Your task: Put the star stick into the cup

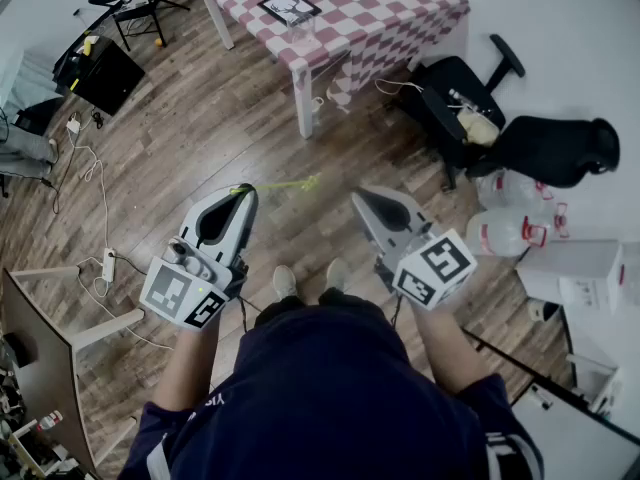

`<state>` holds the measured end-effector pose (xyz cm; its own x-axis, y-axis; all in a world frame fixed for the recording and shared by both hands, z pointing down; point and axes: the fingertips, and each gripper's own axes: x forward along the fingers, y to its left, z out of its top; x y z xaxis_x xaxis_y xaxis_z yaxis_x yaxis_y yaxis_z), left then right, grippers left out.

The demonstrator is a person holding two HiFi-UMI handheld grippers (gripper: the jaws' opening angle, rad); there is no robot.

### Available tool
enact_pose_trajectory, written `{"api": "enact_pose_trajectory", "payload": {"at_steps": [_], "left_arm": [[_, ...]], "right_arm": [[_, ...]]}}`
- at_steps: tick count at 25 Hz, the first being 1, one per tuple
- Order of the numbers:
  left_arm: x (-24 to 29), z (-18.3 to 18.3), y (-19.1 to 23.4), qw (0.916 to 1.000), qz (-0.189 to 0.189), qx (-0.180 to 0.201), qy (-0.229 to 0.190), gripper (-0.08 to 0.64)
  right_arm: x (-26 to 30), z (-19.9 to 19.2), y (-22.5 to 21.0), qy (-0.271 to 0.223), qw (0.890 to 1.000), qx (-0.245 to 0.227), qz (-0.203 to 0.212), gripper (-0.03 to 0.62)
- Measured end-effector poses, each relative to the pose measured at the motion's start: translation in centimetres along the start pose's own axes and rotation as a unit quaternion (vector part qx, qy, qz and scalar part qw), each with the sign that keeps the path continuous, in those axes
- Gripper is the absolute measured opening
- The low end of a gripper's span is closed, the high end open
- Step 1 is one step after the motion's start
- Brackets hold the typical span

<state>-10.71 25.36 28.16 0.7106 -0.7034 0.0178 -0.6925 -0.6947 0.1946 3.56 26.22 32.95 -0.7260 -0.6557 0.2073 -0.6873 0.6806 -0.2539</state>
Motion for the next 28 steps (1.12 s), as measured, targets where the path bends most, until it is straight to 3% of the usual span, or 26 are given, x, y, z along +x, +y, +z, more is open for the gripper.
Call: {"api": "enact_pose_trajectory", "payload": {"at_steps": [14, 28], "left_arm": [[0.9, -3.1, -1.0, 0.9994, 0.006, -0.022, 0.025, 0.037], [4.6, -2.4, -5.4, 0.9995, 0.017, 0.008, 0.025, 0.037]], "right_arm": [[-1.4, -2.9, -1.7, 0.028, 0.999, 0.038, 0.001, 0.017], [-5.1, -1.8, -5.6, 0.016, 0.999, 0.04, 0.028, 0.017]]}}
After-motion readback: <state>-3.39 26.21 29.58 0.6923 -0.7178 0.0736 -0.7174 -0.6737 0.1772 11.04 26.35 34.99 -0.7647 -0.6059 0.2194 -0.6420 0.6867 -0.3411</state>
